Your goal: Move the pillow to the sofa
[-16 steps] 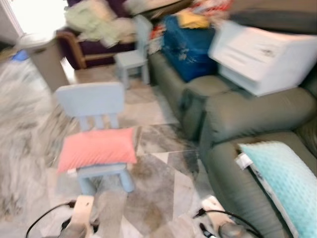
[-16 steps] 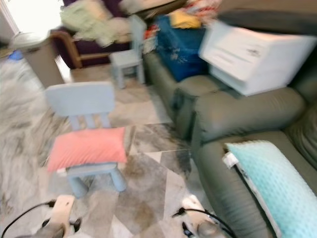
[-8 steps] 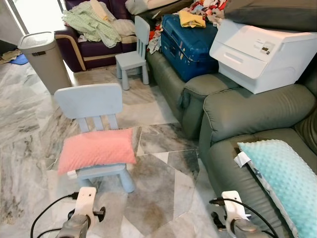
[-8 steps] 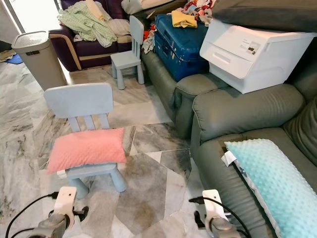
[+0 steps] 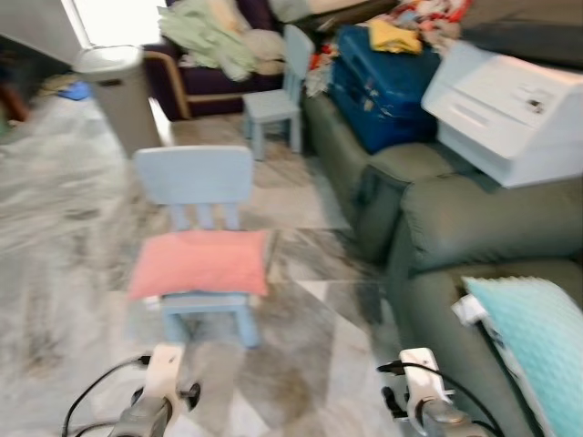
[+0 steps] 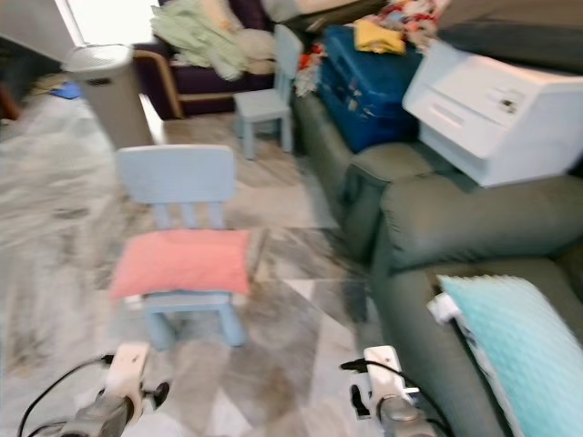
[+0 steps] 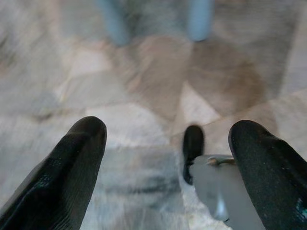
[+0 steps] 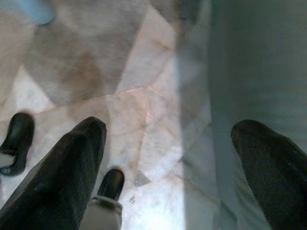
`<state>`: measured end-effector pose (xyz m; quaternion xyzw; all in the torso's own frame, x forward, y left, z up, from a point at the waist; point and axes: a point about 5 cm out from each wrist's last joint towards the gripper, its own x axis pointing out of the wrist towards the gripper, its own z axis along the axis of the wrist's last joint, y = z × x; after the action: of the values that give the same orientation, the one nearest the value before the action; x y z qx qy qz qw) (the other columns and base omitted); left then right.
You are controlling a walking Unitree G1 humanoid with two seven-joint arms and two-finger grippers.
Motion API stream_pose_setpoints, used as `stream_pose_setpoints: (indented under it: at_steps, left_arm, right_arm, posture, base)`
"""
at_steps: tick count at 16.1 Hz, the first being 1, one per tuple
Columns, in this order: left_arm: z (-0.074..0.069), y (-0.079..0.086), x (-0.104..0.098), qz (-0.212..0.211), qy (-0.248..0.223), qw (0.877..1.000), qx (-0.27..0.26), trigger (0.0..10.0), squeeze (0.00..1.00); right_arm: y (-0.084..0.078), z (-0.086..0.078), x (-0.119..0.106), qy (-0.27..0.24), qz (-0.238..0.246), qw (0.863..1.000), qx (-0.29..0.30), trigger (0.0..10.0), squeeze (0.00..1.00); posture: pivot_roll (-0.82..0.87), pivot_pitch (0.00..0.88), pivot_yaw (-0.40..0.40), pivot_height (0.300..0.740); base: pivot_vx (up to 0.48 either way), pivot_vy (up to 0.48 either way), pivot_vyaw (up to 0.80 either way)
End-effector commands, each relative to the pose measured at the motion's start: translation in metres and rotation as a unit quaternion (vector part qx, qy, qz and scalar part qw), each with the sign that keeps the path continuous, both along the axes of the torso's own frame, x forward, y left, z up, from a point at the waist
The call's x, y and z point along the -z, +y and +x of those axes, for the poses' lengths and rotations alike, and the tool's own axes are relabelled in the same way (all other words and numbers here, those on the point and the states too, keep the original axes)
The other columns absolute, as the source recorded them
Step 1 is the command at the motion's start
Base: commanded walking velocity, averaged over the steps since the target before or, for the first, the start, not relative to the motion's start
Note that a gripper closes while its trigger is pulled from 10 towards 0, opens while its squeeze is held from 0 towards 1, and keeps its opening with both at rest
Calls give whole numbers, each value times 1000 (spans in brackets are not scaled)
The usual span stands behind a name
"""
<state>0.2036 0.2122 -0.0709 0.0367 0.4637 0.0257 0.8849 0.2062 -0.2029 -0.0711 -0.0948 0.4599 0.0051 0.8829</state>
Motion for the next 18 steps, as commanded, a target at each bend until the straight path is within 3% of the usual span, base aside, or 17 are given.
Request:
stream_pose_setpoints:
  at_steps: [1,9,12,18]
  left_arm:
    - [-1,1,1,-1,2,1000,-6,10000,0]
    - [-8,5,4,-2,12,1000,-19,10000,0]
    - [-9,7,3,-2,14,1000,-22,10000,0]
    - [-13,11,5,-3,19,999,-25,10000,0]
  right_arm:
    - [-3,0,0,2,-8,1000,-4,10000,0]
    - [3,1,0,3,0,1000,-17,10000,0]
    - [4,-1,1,4,6,1000,-11,10000,0]
    - [6,-2,2,6,7,1000,-21,10000,0]
  posture:
    - [69,0,20,740]
    - [72,0,21,740]
    - [73,0,23,740]
    - [73,0,24,740]
  base:
    - [0,0,800]
    - [0,0,777]
    - [0,106,0]
    - [0,456,0]
